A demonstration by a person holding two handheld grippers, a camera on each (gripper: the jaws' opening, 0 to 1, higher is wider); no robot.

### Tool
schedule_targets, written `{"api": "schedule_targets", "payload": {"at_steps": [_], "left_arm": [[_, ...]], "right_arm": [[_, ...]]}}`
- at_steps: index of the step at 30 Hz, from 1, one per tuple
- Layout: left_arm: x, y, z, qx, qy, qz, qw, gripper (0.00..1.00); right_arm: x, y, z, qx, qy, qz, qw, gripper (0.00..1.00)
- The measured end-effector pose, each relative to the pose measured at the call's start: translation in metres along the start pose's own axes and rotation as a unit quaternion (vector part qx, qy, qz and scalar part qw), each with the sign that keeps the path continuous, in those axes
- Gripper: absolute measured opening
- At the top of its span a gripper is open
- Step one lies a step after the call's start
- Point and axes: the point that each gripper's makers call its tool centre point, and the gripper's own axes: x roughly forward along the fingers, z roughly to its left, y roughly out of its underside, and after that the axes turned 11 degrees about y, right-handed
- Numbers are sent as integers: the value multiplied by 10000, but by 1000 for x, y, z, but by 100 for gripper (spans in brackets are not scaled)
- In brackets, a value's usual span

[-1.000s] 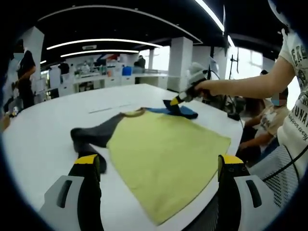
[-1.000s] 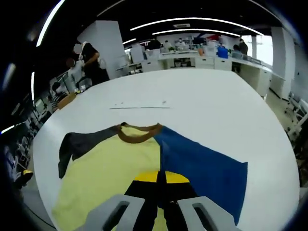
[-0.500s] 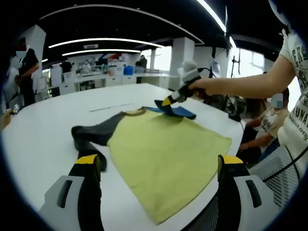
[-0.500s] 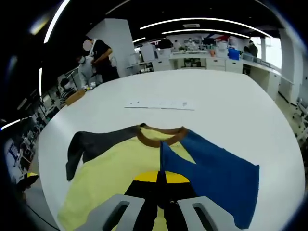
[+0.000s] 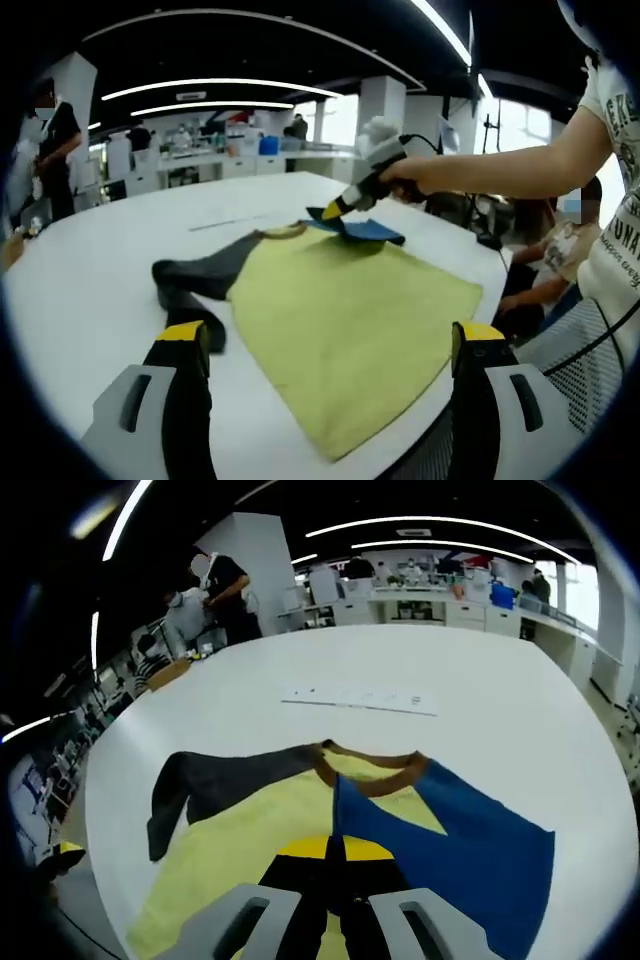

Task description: Fold the garment on the visible template until the final outline fits inside the template.

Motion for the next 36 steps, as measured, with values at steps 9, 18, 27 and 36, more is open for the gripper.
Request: {"api": "schedule_targets", "payload": {"at_steps": [9,18,27,36], "left_arm": [[1,-1,-1,1,-1,-25,10000,98],[-4,2,3,-28,-79,1,10000,98],[-5,1,3,-58,-95,-28,9999,98],[-8,2,7,-64,-148,-23,9999,98]], "right_arm": [[5,-8,22,-92,-154,3,9998,0],[13,-11,40,-231,-261,52,9994,0],[15,-10,61,-368,-396,84,9985,0],[16,-10,79,-426,-539,103,9976,0]]}}
